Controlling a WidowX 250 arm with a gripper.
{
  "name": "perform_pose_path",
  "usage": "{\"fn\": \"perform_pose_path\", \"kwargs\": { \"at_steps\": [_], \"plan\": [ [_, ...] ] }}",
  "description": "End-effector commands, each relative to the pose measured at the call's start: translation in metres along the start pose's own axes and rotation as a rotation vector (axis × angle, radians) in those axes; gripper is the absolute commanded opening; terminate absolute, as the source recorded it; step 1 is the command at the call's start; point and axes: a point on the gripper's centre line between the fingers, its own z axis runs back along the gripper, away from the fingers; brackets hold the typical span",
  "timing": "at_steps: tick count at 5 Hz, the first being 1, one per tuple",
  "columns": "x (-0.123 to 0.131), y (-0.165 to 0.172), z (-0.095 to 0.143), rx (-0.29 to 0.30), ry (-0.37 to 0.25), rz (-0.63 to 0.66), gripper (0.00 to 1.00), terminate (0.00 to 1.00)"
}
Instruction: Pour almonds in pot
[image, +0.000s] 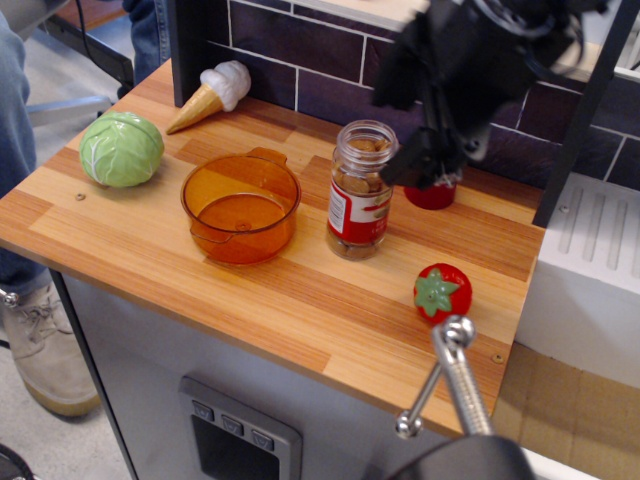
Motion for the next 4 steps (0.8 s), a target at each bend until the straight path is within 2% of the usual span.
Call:
{"fn": "perform_pose_path", "kwargs": {
  "at_steps": [1, 2, 3, 4],
  "plan": [
    [0.025, 0.009, -0.004, 0.150, 0.216, -0.295, 1.00, 0.00],
    [0.037, 0.014, -0.020, 0.043, 0.379, -0.347, 1.00, 0.00],
    [0.037, 0.014, -0.033, -0.017, 0.477, -0.341, 1.00, 0.00],
    [0.032, 0.021, -0.044, -0.034, 0.533, -0.355, 1.00, 0.00]
  ]
}}
